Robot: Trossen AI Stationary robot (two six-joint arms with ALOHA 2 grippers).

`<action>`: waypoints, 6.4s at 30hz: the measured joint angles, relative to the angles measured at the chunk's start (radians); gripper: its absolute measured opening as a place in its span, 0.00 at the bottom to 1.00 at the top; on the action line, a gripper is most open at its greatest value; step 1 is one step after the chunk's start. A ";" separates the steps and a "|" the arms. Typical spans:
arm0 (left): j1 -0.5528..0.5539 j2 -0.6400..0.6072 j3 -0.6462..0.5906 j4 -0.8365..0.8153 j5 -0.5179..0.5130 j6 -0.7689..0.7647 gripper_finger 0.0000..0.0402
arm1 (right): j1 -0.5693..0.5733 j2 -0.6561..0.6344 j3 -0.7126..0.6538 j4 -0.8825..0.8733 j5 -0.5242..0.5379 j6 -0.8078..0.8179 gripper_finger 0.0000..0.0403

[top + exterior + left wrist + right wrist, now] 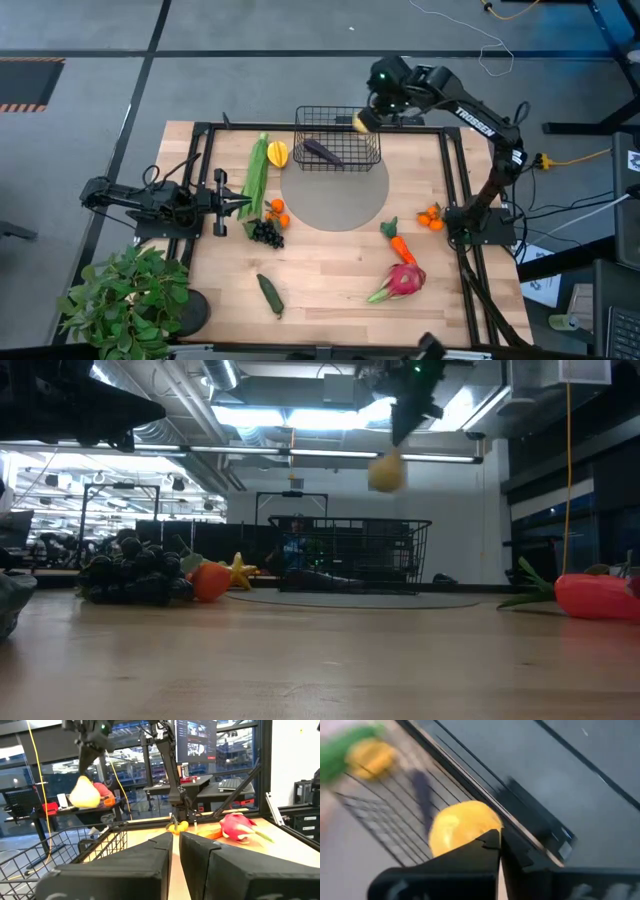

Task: Build produce basket
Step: Put the yellow pear into the black wire basket, then put the right orange tangerines into the black wire basket

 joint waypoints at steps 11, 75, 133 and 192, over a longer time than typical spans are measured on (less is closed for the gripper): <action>0.000 0.000 0.000 0.000 0.000 -0.001 0.06 | 0.027 0.091 0.000 0.144 -0.031 -0.025 0.00; 0.000 0.000 0.000 0.149 -0.338 -0.086 0.06 | 0.216 -0.007 -0.606 -0.025 -0.191 -0.106 0.30; 0.000 0.093 0.157 -0.008 -0.226 -0.504 0.06 | 0.871 -0.526 -0.916 -0.252 0.575 0.971 0.30; 0.000 0.304 0.257 -0.093 -0.247 -0.497 0.06 | 0.560 -0.272 -1.167 -0.175 -0.080 0.475 0.30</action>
